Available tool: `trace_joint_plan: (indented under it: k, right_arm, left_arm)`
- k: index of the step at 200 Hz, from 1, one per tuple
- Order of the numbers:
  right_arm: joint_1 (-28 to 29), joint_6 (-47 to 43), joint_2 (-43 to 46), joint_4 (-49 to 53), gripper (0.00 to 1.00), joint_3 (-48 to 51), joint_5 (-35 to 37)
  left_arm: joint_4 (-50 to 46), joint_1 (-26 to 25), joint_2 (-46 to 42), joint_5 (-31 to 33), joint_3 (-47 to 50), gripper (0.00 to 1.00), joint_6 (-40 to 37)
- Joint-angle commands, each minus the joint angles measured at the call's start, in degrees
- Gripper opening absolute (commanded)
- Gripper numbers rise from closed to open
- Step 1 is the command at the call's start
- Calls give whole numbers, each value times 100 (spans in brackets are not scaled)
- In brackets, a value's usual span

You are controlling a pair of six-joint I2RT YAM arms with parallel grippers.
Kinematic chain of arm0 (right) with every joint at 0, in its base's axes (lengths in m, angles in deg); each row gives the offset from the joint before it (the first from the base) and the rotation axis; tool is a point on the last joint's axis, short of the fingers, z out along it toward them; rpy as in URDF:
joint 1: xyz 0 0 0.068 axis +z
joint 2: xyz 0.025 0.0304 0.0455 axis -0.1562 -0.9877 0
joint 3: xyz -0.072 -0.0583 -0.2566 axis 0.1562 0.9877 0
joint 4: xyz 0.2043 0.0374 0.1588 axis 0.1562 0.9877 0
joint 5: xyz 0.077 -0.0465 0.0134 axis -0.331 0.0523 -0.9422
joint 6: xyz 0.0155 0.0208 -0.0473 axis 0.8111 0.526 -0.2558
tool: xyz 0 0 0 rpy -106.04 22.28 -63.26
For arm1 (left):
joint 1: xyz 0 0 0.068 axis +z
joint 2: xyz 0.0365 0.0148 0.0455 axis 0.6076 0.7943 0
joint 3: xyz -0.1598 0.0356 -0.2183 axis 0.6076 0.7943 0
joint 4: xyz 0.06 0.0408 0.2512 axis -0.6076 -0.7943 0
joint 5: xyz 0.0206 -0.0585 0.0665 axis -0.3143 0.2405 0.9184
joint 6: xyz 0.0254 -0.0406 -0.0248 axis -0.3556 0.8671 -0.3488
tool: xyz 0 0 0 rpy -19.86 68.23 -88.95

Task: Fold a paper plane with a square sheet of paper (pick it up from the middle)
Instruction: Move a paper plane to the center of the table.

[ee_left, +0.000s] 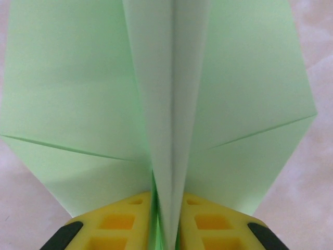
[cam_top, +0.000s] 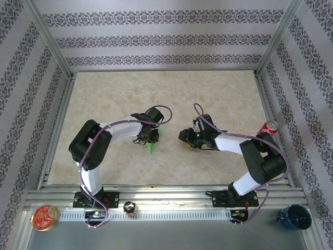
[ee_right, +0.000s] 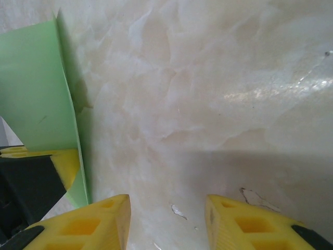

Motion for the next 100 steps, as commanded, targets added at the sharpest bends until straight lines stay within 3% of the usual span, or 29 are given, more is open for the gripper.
trace_joint_plan:
  k: [1,100]
  right_arm:
    - [17,-62,-43,-34,43,-11,-92]
    - [8,-75,128,1,46,87,-37]
  left_arm:
    - [-324,-44,260,76,-59,21,82]
    - [-300,-38,599,125,-213,33,81]
